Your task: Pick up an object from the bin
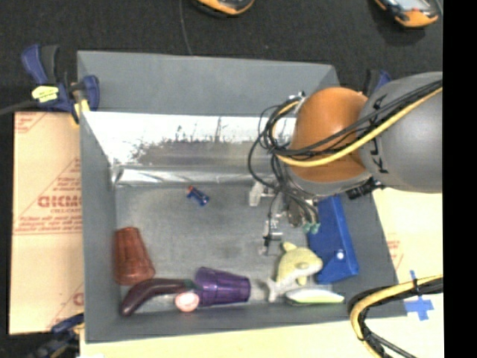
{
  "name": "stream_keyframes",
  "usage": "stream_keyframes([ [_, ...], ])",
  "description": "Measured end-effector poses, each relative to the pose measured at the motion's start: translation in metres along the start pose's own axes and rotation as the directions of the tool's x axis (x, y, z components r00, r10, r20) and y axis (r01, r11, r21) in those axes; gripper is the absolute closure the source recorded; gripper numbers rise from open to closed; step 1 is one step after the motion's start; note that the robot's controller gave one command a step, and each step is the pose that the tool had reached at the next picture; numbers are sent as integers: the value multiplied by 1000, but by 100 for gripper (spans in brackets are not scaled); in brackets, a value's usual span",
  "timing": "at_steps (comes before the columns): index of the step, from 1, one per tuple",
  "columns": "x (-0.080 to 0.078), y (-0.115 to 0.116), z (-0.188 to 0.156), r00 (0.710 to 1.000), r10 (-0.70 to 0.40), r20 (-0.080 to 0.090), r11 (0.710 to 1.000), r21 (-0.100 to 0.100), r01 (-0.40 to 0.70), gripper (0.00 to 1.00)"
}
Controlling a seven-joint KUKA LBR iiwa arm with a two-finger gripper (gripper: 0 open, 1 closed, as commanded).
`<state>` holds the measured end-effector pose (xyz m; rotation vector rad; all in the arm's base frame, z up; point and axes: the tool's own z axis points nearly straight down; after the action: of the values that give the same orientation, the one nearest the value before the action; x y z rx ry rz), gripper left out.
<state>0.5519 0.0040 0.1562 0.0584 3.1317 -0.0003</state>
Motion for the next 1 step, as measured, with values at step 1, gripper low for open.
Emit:
stream_keyframes([
  [1, 33, -52, -33, 994, 104, -12, 995, 1, -104, 0],
])
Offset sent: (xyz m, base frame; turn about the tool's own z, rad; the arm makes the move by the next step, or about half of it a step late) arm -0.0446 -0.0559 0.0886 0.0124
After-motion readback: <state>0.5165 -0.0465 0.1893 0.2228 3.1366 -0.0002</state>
